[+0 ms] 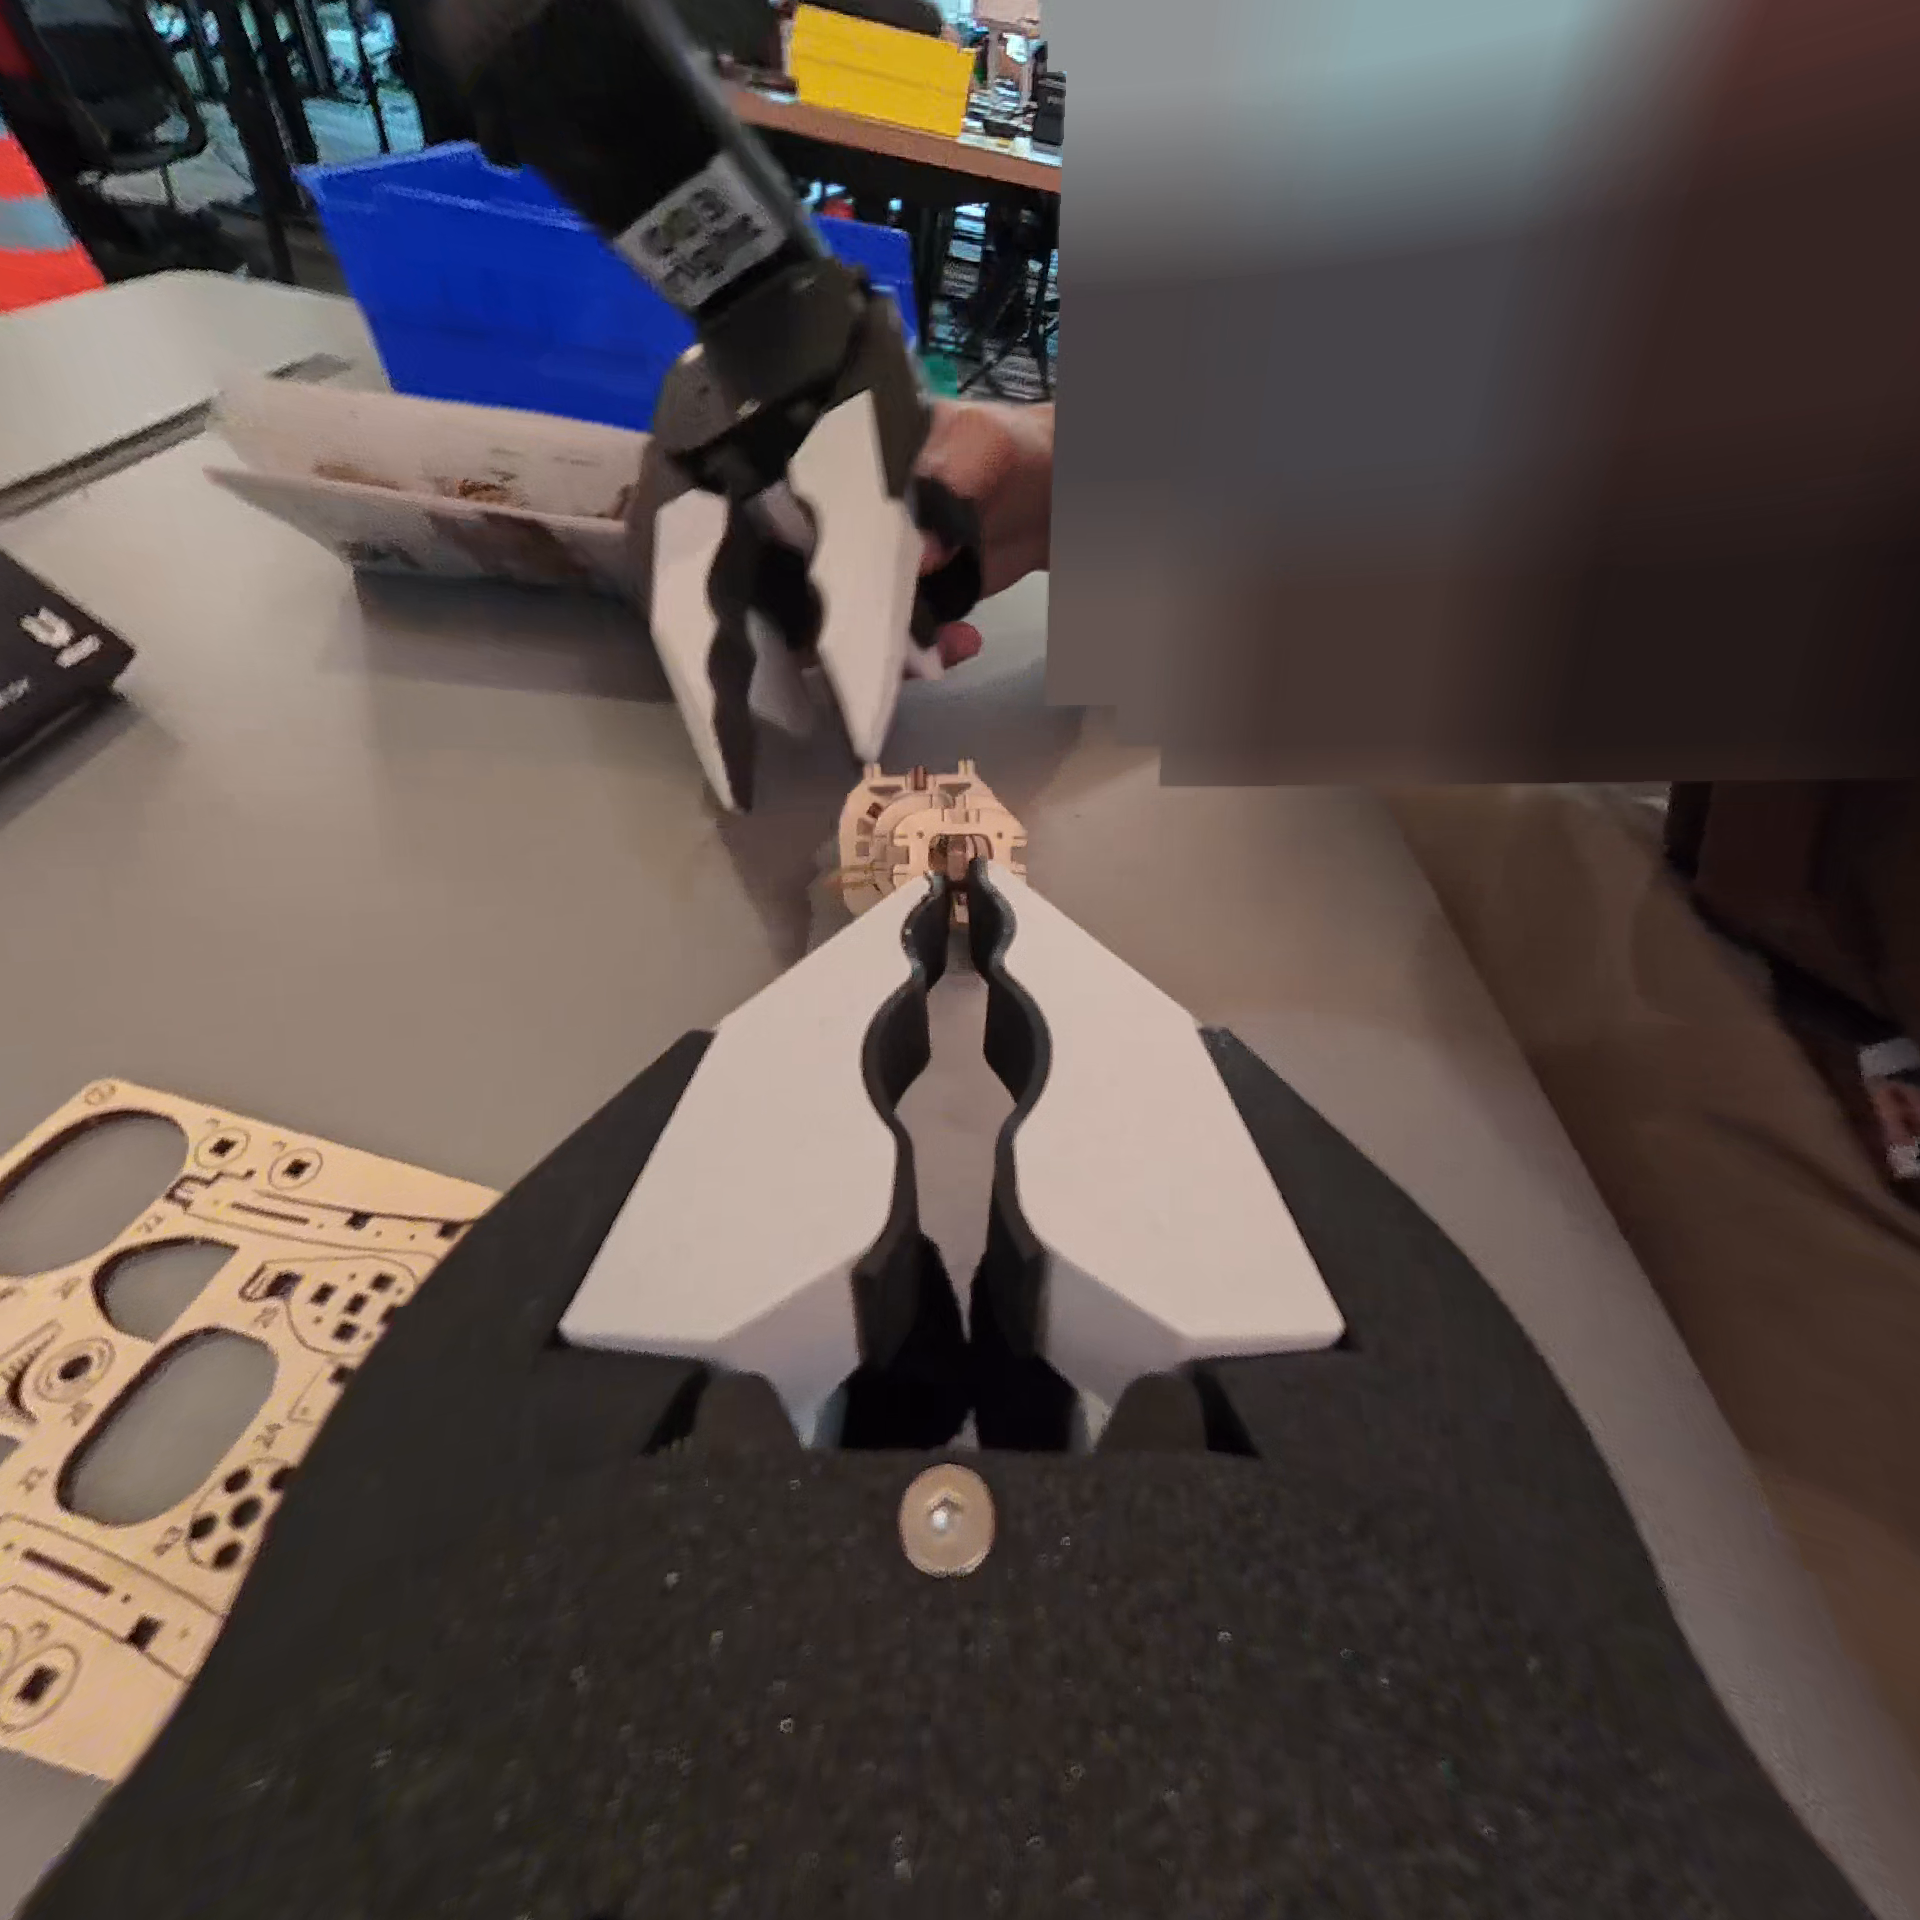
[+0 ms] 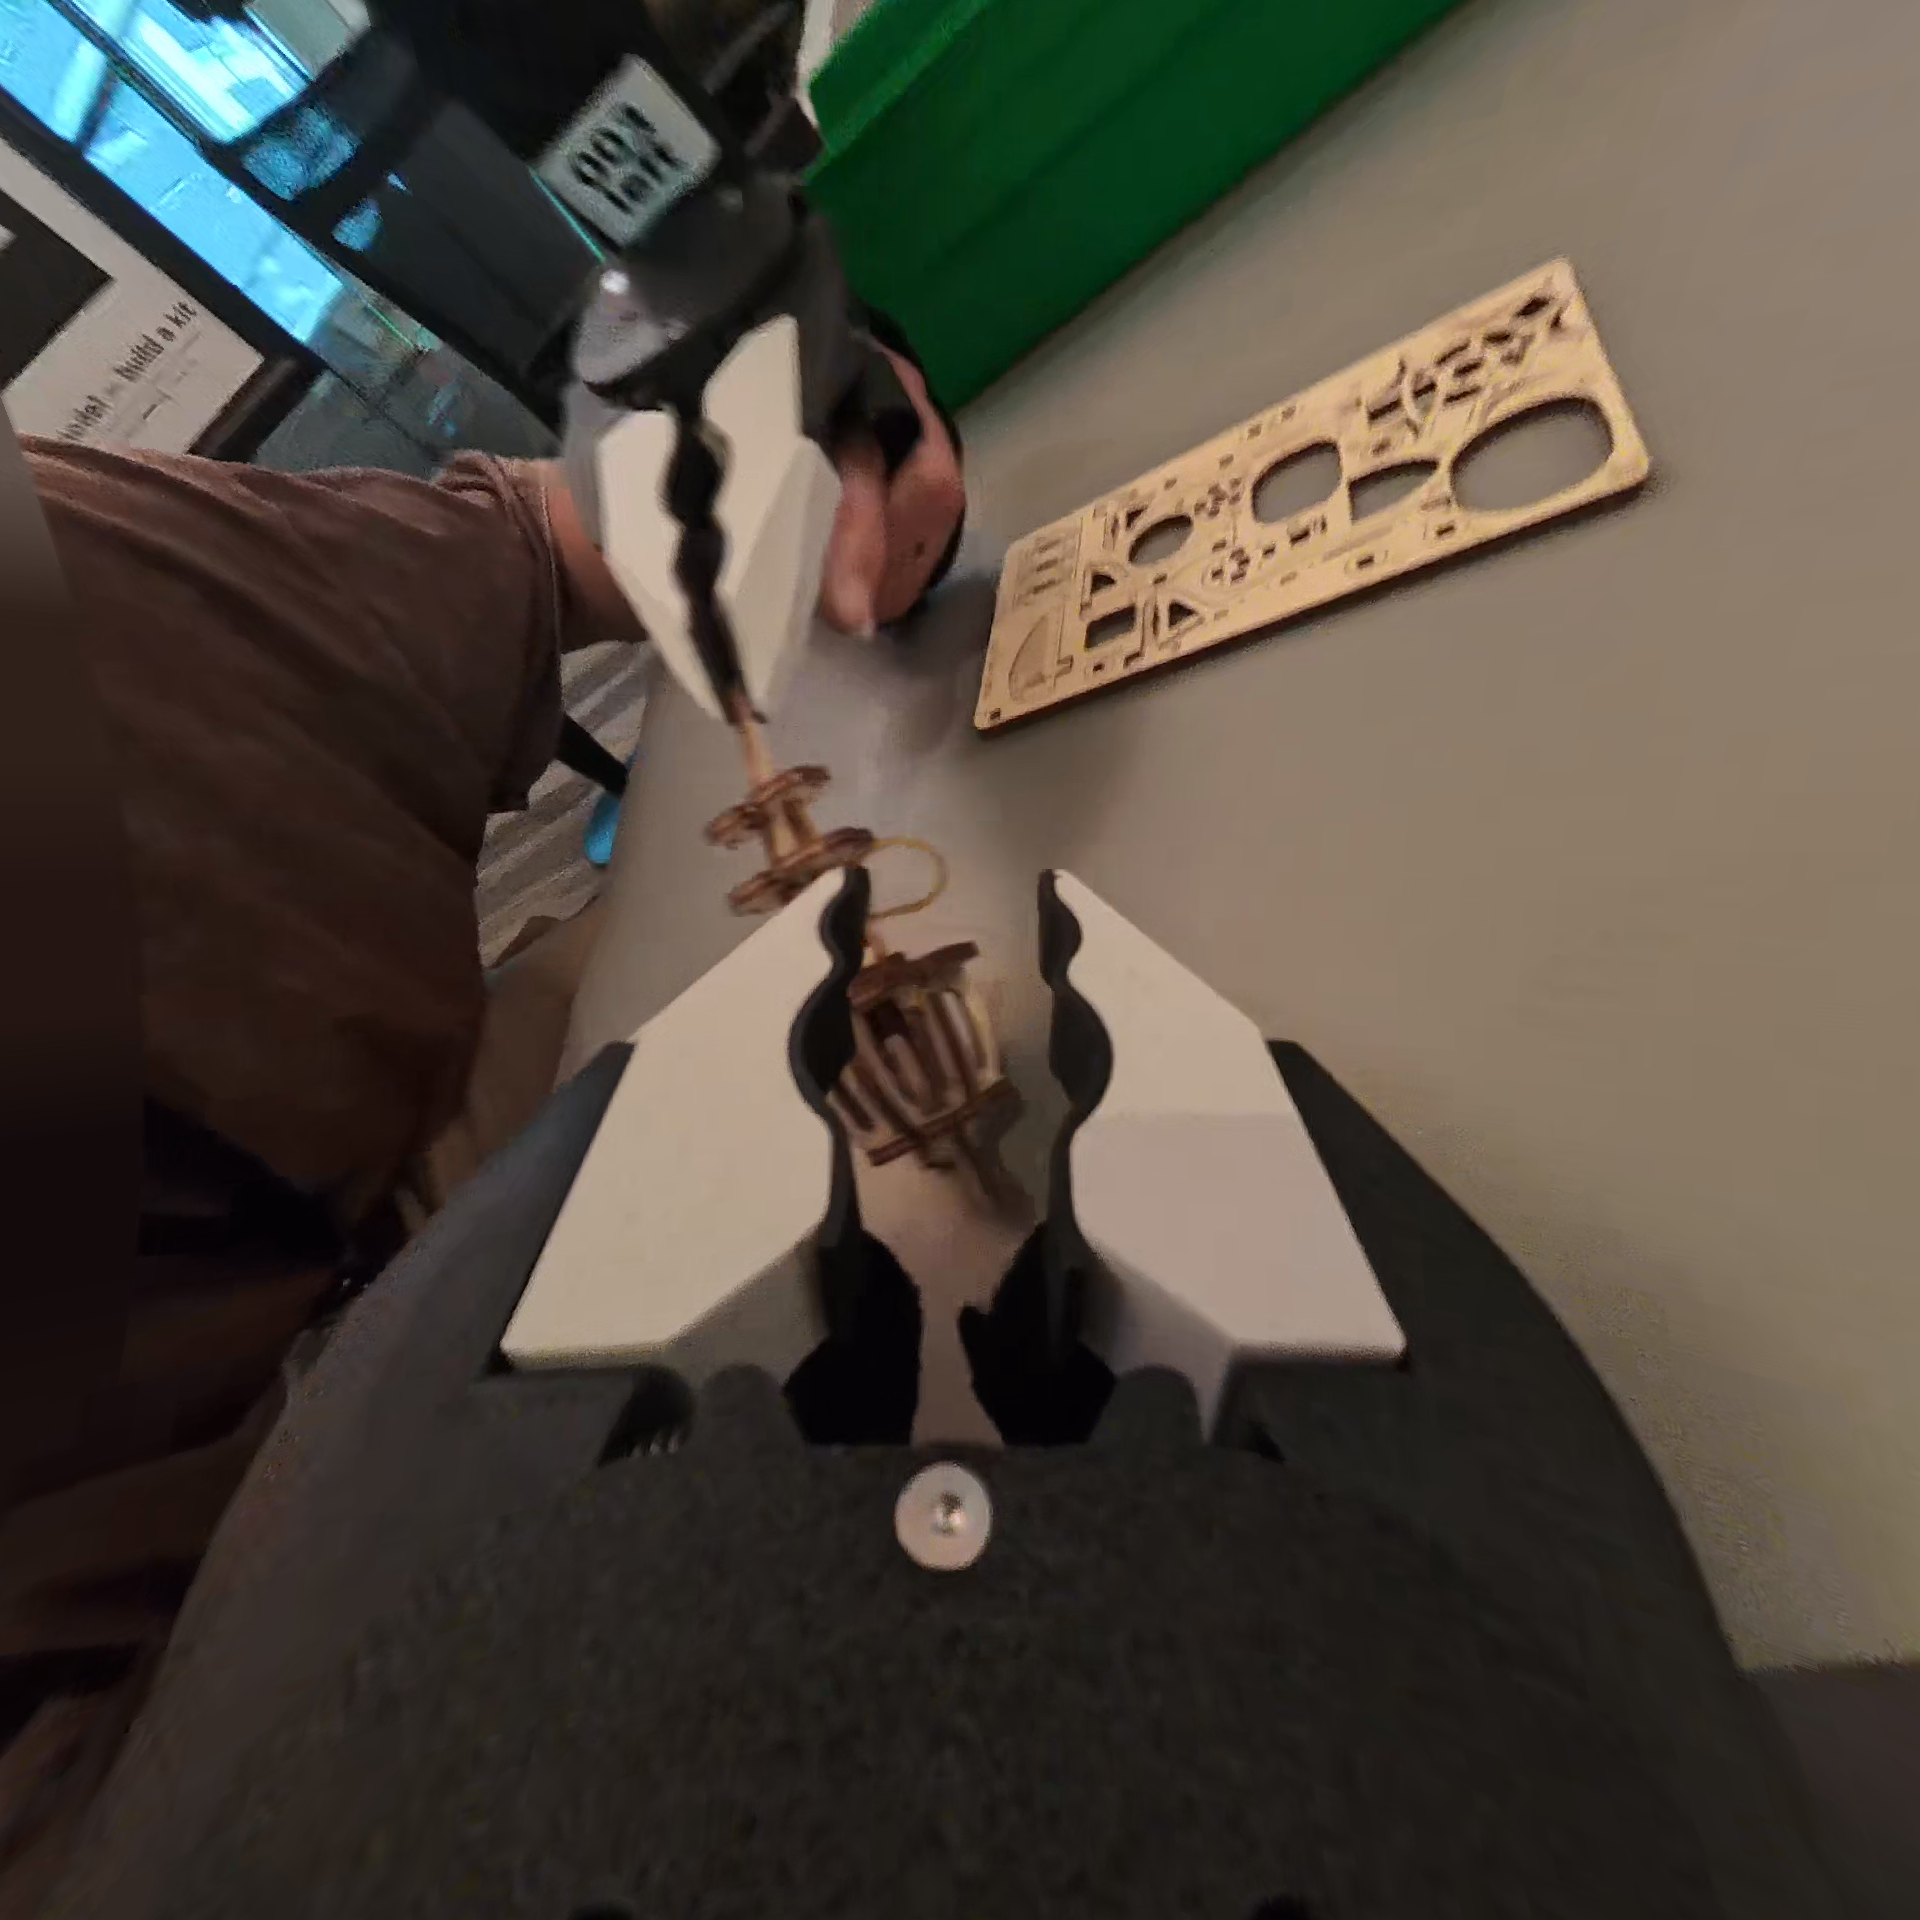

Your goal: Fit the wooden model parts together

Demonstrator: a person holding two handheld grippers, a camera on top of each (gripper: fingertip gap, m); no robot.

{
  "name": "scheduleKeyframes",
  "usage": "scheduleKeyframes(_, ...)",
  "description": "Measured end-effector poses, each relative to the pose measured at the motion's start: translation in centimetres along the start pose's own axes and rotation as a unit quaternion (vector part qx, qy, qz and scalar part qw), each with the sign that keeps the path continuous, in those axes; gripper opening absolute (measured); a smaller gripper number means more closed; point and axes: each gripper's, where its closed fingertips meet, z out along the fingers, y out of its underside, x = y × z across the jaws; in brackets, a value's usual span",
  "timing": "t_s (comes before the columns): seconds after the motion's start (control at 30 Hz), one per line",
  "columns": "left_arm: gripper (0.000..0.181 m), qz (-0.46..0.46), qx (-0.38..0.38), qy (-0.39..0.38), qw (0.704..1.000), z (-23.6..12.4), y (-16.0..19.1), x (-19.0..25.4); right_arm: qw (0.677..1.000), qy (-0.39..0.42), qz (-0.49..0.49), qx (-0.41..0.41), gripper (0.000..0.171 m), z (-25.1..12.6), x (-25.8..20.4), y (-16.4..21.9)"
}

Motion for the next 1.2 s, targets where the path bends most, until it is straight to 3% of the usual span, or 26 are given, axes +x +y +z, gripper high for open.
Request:
scheduleKeyframes(0.13, 0.0, 0.07, -0.018, 0.002, 0.997, 0.2, 0.6, 0.9, 0.998, -0.036, 0.036, -0.033, 0.028, 1.2, -0.6, 0.9)
scheduleKeyframes(0.57, 0.0, 0.077, -0.02, 0.007, 0.997, 0.4, 0.7, 1.2, 0.991, -0.079, 0.073, -0.085, 0.022, 2.9, -0.9, 2.9)
scheduleKeyframes(0.67, 0.0, 0.077, -0.022, 0.004, 0.997, 0.5, 0.8, 1.1, 0.991, -0.083, 0.067, -0.079, 0.003, 2.8, -1.1, 2.5)
scheduleKeyframes(0.93, 0.0, 0.032, -0.005, -0.046, 0.998, 0.1, 0.1, -1.0, 0.999, 0.017, -0.027, 0.0, 0.0, 1.0, -0.8, -0.6)
scheduleKeyframes(1.2, 0.0, -0.01, -0.001, -0.11, 0.994, -0.3, 0.0, -3.5, 0.981, 0.164, -0.095, -0.034, 0.0, 0.0, 0.8, -0.1)
